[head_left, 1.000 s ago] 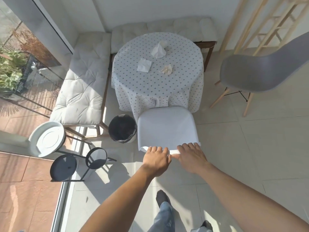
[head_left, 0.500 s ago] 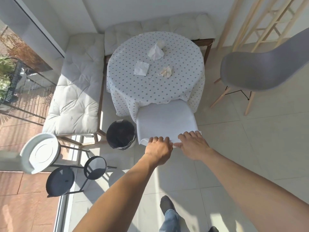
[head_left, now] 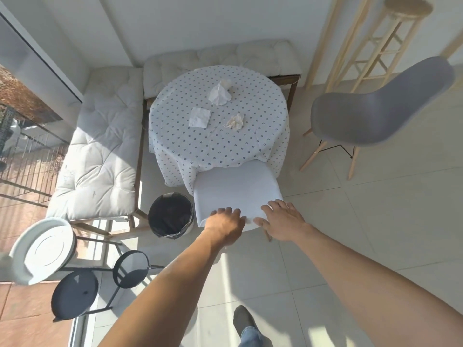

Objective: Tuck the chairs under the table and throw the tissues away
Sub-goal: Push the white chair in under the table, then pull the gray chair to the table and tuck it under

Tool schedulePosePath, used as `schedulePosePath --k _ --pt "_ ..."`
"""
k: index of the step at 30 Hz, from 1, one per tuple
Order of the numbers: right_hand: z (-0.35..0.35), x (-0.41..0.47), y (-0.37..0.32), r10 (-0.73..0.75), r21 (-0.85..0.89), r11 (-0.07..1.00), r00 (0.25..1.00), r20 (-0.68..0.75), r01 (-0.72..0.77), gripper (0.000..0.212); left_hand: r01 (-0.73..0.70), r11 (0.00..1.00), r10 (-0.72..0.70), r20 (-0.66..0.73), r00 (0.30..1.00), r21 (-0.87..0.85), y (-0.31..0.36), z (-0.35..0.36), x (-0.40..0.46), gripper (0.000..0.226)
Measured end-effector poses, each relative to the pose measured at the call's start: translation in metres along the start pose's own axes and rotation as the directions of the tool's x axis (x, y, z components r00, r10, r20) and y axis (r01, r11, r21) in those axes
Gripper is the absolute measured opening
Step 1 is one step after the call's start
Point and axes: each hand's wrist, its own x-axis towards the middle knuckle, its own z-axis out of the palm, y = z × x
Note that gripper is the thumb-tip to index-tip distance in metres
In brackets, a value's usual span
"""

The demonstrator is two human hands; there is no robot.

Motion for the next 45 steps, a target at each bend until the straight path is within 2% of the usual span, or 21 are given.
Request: schedulePosePath --k 7,14,23,31,38,45 --pt "-0.048 -0.023 0.052 0.104 0.032 0.994 0.991 -0.083 -0.102 0.07 -0.052 0.986 0.062 -0.063 0.996 0.157 0.039 -0.052 0.018 0.051" --pt "-0.095 -0.042 0.139 0.204 0.095 0.977 0.966 -0.159 -0.191 0.073 -0.125 0.972 0.139 -0.056 0.989 0.197 0.114 -0.099 0.061 0.06" --pt "-0.156 -0.04 0.315 0.269 0.096 0.963 0.926 -0.265 -0.252 0.07 -0.164 0.967 0.181 -0.072 0.981 0.195 0.272 -0.171 0.157 0.065" --pt "-0.215 -0.044 0.475 0.334 0.088 0.943 0.899 -0.282 -0.322 0.072 -0.213 0.955 0.237 -0.096 0.967 0.207 0.418 -0.215 0.241 0.069" --pt "-0.246 -0.023 0.576 0.377 0.087 0.926 0.883 -0.279 -0.367 0.072 -0.234 0.95 0.251 -0.06 0.966 0.206 0.5 -0.228 0.337 0.073" --pt "-0.288 0.04 0.685 0.415 0.095 0.909 0.868 -0.271 -0.405 0.074 -0.274 0.931 0.29 -0.035 0.956 0.242 0.564 -0.259 0.468 0.077"
